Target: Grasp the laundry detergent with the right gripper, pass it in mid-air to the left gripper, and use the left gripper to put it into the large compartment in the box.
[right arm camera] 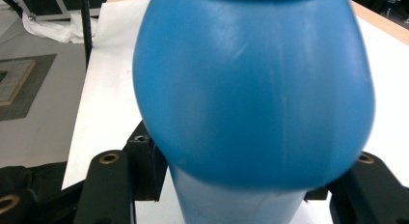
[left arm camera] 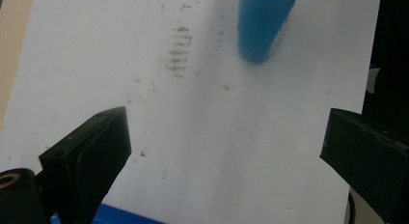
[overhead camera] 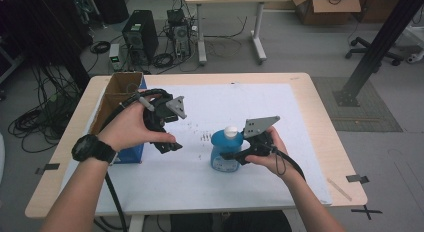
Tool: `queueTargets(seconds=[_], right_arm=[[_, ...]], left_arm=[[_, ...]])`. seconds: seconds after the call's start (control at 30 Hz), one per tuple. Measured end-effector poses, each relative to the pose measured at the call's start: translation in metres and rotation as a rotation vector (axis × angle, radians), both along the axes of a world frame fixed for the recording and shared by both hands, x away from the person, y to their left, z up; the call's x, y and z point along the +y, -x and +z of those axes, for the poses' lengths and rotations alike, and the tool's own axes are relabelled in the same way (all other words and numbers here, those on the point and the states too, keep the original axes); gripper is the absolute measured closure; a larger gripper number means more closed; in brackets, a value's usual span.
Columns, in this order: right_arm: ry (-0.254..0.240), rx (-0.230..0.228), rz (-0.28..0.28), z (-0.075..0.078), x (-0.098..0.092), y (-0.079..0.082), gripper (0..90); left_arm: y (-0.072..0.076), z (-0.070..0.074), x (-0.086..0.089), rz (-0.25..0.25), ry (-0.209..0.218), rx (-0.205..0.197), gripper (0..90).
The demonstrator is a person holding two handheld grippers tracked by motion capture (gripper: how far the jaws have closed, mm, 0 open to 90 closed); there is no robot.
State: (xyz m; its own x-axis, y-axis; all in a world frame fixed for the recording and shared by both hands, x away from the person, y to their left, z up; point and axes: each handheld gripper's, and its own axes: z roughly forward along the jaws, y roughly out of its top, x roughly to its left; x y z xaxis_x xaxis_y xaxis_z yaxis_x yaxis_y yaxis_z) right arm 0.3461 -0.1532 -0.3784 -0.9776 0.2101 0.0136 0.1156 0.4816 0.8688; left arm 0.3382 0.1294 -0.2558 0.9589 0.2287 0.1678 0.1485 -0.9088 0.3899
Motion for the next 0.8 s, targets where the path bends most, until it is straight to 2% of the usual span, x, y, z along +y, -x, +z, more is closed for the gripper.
queueTargets(seconds=[0.23, 0.33, 0.6, 0.8], right_arm=[[0.024, 0.017, 0.019, 0.006, 0.003, -0.002, 41.9], [0.038, 0.016, 0.04, 0.013, 0.006, -0.003, 42.0], [0.042, 0.022, 0.094, 0.048, 0.013, -0.01, 42.0], [0.049, -0.001, 0.135, 0.077, 0.023, -0.01, 42.2]], left_arm=[[0.001, 0.005, -0.002, -0.005, 0.0, -0.007, 3.9], [0.002, 0.008, -0.002, -0.004, 0.004, -0.012, 3.9], [0.006, 0.024, -0.004, -0.013, 0.02, -0.025, 3.9], [0.008, 0.041, -0.01, -0.025, 0.048, -0.031, 3.9]])
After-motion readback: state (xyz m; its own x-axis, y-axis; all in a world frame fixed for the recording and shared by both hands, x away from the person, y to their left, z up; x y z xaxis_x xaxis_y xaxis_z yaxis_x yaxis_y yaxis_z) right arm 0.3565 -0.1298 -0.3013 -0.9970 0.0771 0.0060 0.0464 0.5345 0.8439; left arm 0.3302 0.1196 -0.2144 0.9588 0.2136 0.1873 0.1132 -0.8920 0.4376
